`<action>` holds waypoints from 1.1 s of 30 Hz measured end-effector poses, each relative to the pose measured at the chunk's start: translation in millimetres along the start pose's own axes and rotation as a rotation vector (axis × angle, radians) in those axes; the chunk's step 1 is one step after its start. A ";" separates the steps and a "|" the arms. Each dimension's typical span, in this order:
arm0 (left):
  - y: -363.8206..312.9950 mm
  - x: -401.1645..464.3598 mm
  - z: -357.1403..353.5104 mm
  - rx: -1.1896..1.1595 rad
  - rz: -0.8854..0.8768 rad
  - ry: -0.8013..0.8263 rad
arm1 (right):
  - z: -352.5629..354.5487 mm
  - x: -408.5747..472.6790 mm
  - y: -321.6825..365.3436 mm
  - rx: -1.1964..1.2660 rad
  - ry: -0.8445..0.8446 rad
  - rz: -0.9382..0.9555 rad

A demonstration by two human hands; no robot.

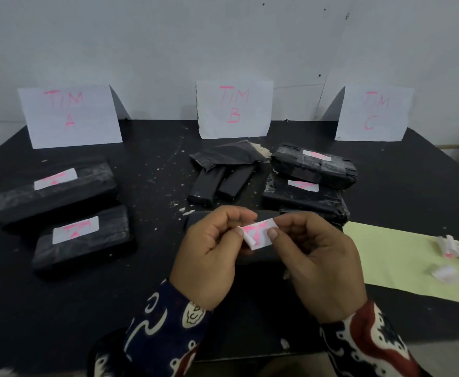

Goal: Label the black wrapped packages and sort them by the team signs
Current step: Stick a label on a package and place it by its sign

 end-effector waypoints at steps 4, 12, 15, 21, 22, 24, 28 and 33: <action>0.9 -0.9 1.9 0.026 0.001 0.005 | -4.0 0.5 -0.9 0.050 0.002 -0.052; -1.0 13.6 8.4 0.186 -0.038 0.004 | -15.6 8.6 -1.1 -0.060 0.009 -0.032; -4.5 24.9 15.6 0.268 -0.048 -0.042 | -22.7 15.1 -2.9 -0.098 0.004 -0.039; 0.2 44.6 30.4 0.465 -0.117 -0.163 | -35.8 22.3 -10.4 -0.290 0.025 -0.013; -0.3 44.6 31.3 0.516 -0.153 -0.177 | -38.1 22.1 -11.4 -0.331 0.040 -0.004; -0.9 43.1 31.9 0.601 -0.211 -0.189 | -44.1 20.4 -13.0 -0.392 0.078 0.017; 0.9 39.1 30.8 0.702 -0.308 -0.175 | -49.9 16.7 -12.7 -0.474 0.094 0.096; 1.4 37.8 29.0 0.799 -0.390 -0.169 | -50.1 14.9 -9.1 -0.567 0.038 0.226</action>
Point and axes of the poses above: each hand's wrist, its own x-axis towards the middle knuckle, its own z-axis out of the back of the hand, y = z × x, the point moved 8 cm from there along x, towards the middle knuckle, and after that the axes turned 15 degrees about -y, right-handed, at the moved point
